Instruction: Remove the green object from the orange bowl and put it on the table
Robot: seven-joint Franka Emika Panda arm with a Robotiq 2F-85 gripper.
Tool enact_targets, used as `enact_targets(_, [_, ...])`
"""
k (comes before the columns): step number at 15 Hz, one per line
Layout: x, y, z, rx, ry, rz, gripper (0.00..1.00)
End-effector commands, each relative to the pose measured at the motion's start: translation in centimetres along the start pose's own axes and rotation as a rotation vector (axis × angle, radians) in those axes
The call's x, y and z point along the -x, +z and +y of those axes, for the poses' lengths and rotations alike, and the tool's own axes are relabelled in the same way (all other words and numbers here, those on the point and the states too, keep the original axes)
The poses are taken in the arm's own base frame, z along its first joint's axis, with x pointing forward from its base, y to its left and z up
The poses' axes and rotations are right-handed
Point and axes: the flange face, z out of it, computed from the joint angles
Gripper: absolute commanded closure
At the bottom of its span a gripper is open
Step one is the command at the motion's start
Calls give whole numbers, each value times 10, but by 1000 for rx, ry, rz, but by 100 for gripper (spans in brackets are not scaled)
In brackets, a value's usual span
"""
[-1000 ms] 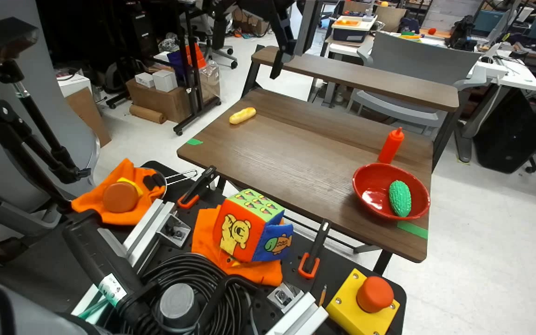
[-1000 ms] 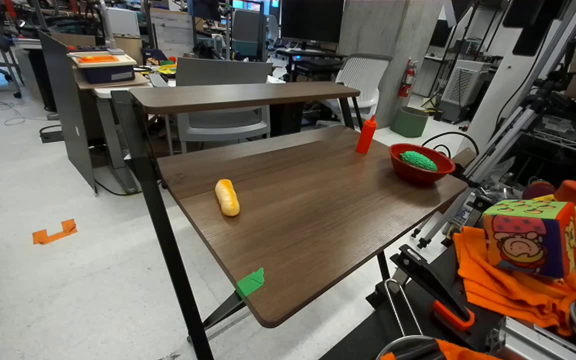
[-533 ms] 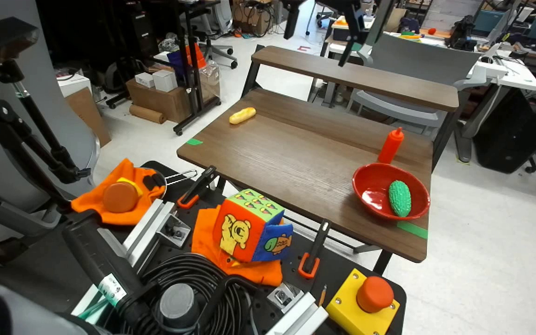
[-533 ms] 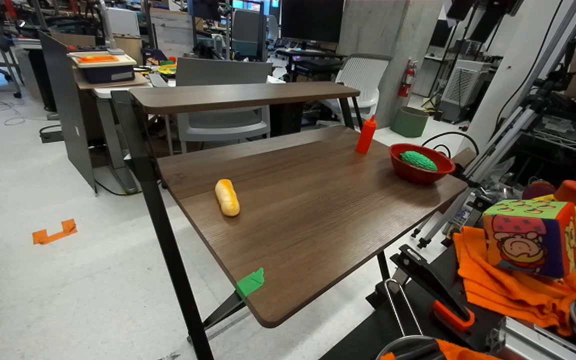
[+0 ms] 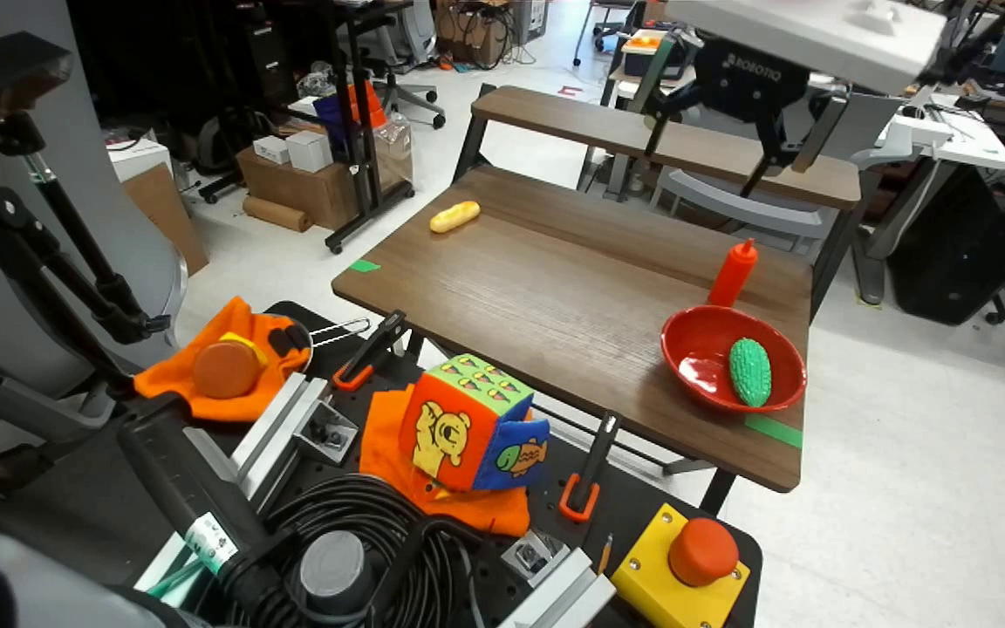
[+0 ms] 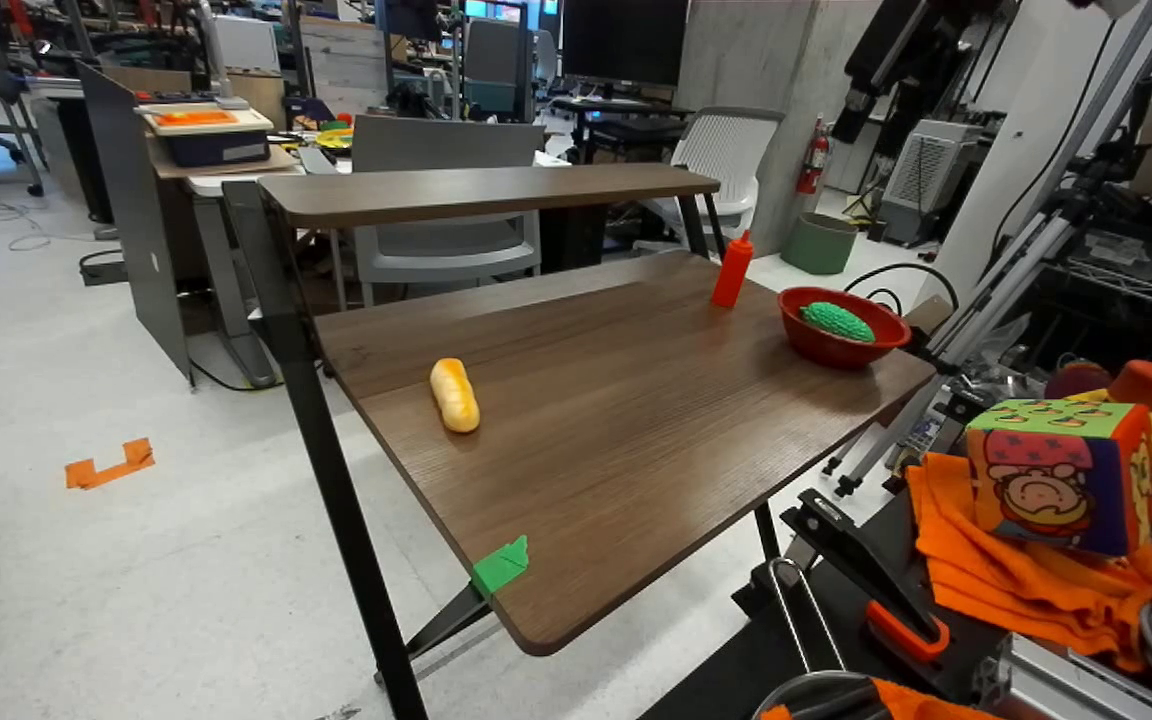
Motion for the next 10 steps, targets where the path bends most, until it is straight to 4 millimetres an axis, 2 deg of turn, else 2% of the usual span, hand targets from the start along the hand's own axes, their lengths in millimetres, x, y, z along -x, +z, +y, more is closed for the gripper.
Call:
enact_targets(1, [-19,35,32,3,-53,10,0])
enact_targets(5, [-29,74,62,43,-68,-34,0])
enact_targets(10, [-27,113,91,97,-100,-110,0])
